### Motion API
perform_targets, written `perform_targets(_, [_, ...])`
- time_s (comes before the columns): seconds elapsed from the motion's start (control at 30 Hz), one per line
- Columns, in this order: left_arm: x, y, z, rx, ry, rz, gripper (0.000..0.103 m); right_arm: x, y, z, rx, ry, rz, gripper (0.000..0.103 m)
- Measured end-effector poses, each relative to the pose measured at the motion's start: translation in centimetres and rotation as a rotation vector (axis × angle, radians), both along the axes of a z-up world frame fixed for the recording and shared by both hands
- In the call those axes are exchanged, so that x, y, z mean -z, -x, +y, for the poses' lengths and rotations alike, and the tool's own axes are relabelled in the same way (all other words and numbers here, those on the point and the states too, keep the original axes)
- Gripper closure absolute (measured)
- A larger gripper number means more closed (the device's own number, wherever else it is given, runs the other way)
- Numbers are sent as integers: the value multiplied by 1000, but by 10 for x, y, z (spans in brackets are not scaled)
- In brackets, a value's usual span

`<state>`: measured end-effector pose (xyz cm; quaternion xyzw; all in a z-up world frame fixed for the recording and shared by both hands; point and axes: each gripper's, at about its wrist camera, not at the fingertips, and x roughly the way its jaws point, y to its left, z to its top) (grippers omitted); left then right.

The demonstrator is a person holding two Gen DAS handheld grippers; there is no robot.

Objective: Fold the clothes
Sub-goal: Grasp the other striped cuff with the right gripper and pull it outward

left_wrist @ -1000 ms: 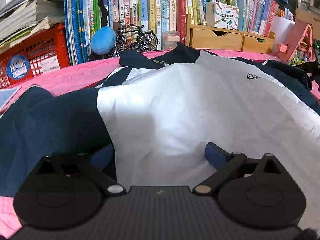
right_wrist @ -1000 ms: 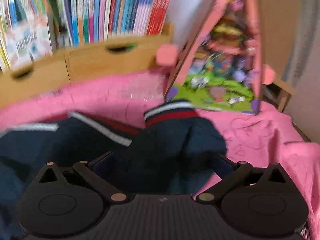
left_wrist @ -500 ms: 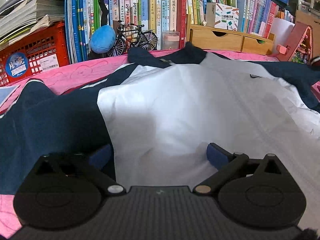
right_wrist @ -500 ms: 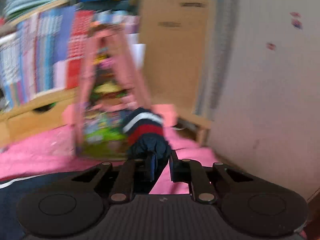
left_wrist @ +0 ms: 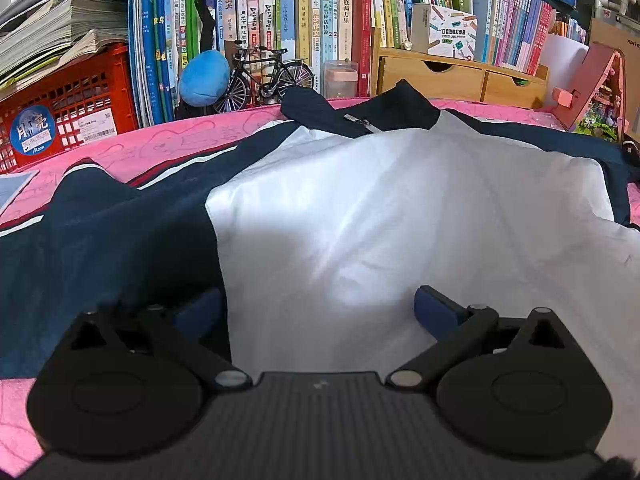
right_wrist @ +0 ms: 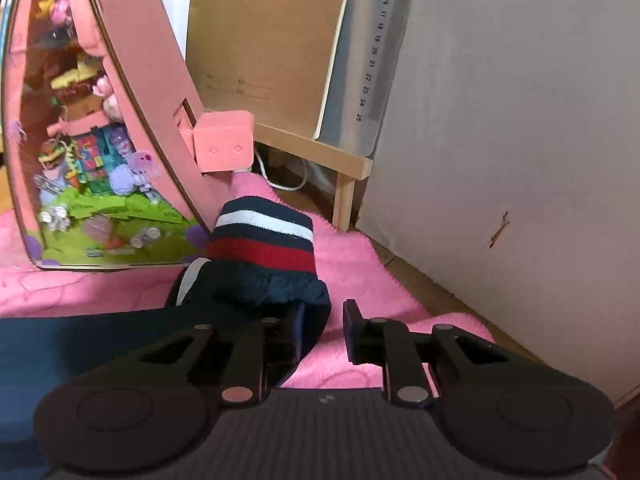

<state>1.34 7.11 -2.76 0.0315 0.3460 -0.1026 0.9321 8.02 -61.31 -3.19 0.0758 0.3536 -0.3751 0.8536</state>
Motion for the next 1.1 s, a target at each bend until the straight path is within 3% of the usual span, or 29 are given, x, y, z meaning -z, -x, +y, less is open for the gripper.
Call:
perform_targets(0.07, [0,0,1,1,0,0,0,1,-3,-2,11,-16,8,82])
perform_targets(0.17, [0,0,1,1,2,0,0,-9,4,-12,-25,-131,-18,78])
perform_targets(0.23, [0,0,1,2,2,0,0,-23,18,-22,-65,-210,-79,49])
perform_targets(0.27, [0,0,1,2,3,0,0,-33,26,-27,-74,-210,-113,16])
perform_targets(0.3, [0,0,1,3,3,1,0,-43,34,-31,-82,-204,-147,3])
perform_targets(0.4, [1,-1,3,7,3,1,0,-66,42,-42,-107,-136,-202,3])
perform_targets(0.47, [1,-1,3,6,1,1,0,-70,30,-42,-137,-75,-159,4])
perform_targets(0.53, [1,-1,2,5,0,1,0,-62,11,-37,-176,-14,-94,6])
perform_targets(0.6, [1,-1,2,5,1,1,0,-48,-8,-26,-228,26,-26,15])
perform_targets(0.73, [1,-1,2,6,1,2,0,-17,-38,-12,-274,51,103,20])
perform_targets(0.8, [0,-1,1,5,2,2,0,-6,-40,-18,-245,4,126,26])
perform_targets(0.83, [0,-1,1,5,2,2,0,-8,-36,-19,-232,-12,98,32])
perform_targets(0.87, [0,-1,2,7,2,2,0,-12,-31,-20,-219,-25,61,52])
perform_targets(0.9, [1,-2,3,9,2,2,0,-16,-26,-21,-206,-39,23,62])
perform_targets(0.97, [1,-2,4,12,2,2,0,-24,-16,-23,-181,-66,-52,74])
perform_targets(1.07, [1,-3,5,12,1,2,0,-36,0,-26,-142,-106,-165,77])
perform_targets(1.1, [1,-3,5,12,1,2,0,-45,11,-26,-118,-103,-262,77])
